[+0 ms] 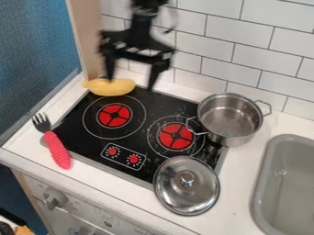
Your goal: Put the silver pot on the top left side
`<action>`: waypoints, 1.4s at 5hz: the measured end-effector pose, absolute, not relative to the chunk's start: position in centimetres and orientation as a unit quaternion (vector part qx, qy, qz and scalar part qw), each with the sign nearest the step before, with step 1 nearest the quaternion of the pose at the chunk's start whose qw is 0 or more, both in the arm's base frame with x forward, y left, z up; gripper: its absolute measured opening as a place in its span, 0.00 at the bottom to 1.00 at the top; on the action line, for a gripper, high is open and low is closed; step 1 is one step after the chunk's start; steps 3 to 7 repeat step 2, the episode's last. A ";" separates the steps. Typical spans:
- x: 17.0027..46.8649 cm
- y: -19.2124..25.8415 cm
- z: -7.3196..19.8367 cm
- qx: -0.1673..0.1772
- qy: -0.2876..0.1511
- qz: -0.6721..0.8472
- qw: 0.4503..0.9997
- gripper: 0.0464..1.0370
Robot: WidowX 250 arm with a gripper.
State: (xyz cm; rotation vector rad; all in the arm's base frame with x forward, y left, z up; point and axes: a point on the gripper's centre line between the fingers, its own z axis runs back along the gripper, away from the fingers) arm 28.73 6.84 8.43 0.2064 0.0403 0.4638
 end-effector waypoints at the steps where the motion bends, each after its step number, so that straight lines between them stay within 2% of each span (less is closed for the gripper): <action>1: 27.0 8.7 8.3 0.085 0.009 0.279 0.957 0.96; 2: 26.1 11.1 8.3 0.089 0.012 0.319 0.943 0.96; 7: 26.1 11.1 8.3 0.089 0.012 0.319 0.943 0.96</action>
